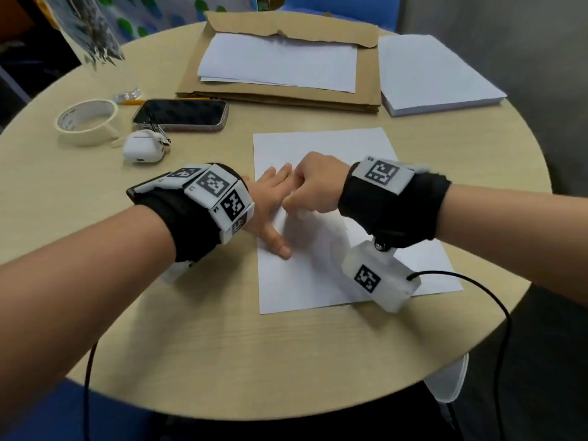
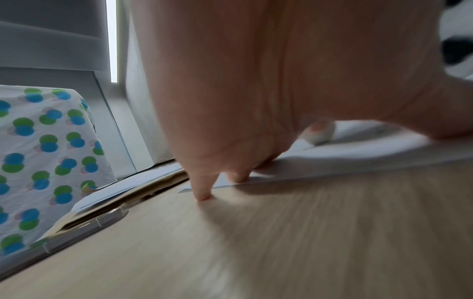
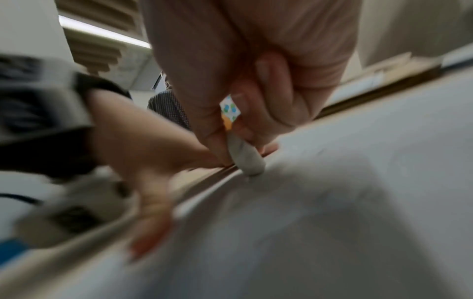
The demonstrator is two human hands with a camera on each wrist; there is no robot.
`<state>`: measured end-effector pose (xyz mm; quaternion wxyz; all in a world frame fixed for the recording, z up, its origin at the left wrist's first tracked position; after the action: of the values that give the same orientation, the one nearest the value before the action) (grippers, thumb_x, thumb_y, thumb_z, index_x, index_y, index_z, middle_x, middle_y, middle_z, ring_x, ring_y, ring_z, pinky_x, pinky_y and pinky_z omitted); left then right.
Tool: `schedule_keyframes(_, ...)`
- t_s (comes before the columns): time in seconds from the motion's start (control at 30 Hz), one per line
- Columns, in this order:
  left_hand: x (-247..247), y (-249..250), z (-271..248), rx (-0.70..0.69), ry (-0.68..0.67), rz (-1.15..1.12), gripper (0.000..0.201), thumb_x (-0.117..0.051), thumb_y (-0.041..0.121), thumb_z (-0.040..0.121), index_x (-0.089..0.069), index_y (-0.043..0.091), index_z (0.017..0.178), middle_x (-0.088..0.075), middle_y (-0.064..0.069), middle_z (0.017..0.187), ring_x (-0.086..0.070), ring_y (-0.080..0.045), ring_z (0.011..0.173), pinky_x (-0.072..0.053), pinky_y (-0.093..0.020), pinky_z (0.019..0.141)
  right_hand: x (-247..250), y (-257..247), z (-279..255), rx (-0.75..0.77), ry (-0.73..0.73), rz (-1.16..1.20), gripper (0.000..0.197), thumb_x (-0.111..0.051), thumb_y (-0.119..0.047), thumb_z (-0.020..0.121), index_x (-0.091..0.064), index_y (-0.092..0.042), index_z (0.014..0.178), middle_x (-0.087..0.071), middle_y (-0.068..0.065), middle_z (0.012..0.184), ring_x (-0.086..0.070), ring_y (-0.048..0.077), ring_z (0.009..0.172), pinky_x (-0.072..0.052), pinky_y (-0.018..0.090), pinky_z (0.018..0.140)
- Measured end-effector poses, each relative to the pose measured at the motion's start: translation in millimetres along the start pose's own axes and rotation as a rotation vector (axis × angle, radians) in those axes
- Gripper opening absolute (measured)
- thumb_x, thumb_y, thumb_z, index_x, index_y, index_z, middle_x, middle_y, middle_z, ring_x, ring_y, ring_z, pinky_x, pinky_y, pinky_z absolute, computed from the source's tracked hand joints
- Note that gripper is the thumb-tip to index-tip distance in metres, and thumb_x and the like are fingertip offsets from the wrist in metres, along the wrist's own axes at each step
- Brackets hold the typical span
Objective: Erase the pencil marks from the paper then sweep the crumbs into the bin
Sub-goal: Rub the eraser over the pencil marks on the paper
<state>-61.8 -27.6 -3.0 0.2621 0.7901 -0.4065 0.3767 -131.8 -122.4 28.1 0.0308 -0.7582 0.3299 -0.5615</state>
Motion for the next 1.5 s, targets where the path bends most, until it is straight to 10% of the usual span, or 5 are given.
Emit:
schedule_keyframes(0.4,0,1,-1,0.023,-0.014,0.015,0.131,-0.068,0.061,0.066,0.027,0.017,0.144,0.029,-0.001,0.153,0.020,-0.022,0.143,0.002,-0.050,0.118,4,5,3,-0.054,0.009,0.057,0.018,-0.061,-0.018,0.077,-0.052,-0.011,0.063,-0.049,0.002,0.054,-0.042,0.015,0.046,-0.033,0.020,0.046)
schedule_keyframes(0.57,0,3,-1,0.042,-0.010,0.023,0.130,-0.067,0.062,0.066,0.027,0.017,0.144,0.029,0.000,0.153,0.020,-0.020,0.143,0.003,-0.047,0.118,14,9,10,-0.086,0.113,0.029,0.017,-0.061,-0.028,0.081,-0.059,-0.011,0.085,-0.055,0.004,0.067,-0.052,0.019,0.064,-0.039,0.023,0.054)
schedule_keyframes(0.77,0,3,-1,0.044,-0.024,0.016,0.130,-0.066,0.062,0.066,0.028,0.016,0.143,0.031,0.001,0.152,0.020,-0.019,0.143,0.003,-0.046,0.118,12,17,4,-0.109,-0.033,0.063,0.029,-0.062,-0.019,0.079,-0.049,-0.012,0.055,-0.044,0.000,0.043,-0.036,0.014,0.041,-0.029,0.015,0.038)
schedule_keyframes(1.27,0,5,-3,0.054,-0.019,0.015,0.130,-0.066,0.063,0.067,0.029,0.017,0.143,0.031,0.001,0.152,0.020,-0.018,0.143,0.004,-0.045,0.118,22,23,18,-0.085,0.198,0.049,0.026,-0.060,-0.024,0.081,-0.065,-0.007,0.099,-0.063,0.009,0.084,-0.058,0.023,0.076,-0.043,0.026,0.059)
schedule_keyframes(1.5,-1,4,-3,0.058,-0.013,0.033,0.130,-0.065,0.064,0.067,0.029,0.016,0.142,0.031,0.000,0.152,0.020,-0.019,0.143,0.004,-0.045,0.118,-6,20,-11,0.039,-0.128,0.127,0.011,-0.067,-0.017,0.074,-0.067,-0.006,0.076,-0.058,0.005,0.055,-0.050,0.017,0.048,-0.045,0.026,0.056)
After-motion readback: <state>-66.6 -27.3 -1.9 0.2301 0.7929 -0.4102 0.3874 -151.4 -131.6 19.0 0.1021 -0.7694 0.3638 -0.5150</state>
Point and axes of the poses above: each hand's wrist, its own z-axis towards the middle knuckle, its own x-axis out of the back of the hand, y = z × x, the point moved 1 cm from there along z, towards the middle knuckle
